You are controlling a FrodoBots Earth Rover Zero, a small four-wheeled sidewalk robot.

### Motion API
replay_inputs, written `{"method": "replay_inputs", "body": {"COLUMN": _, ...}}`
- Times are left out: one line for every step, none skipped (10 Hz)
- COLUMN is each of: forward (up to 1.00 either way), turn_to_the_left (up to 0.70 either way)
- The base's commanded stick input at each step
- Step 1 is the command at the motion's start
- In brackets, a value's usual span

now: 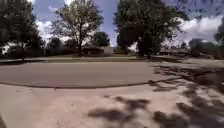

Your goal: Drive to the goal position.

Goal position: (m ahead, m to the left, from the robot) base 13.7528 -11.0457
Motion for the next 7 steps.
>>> {"method": "replay_inputs", "body": {"forward": 0.7, "turn_to_the_left": 0.0}}
{"method": "replay_inputs", "body": {"forward": 0.7, "turn_to_the_left": 0.0}}
{"method": "replay_inputs", "body": {"forward": 0.7, "turn_to_the_left": 0.0}}
{"method": "replay_inputs", "body": {"forward": 0.7, "turn_to_the_left": 0.0}}
{"method": "replay_inputs", "body": {"forward": 0.7, "turn_to_the_left": 0.0}}
{"method": "replay_inputs", "body": {"forward": 0.7, "turn_to_the_left": 0.0}}
{"method": "replay_inputs", "body": {"forward": 0.7, "turn_to_the_left": 0.0}}
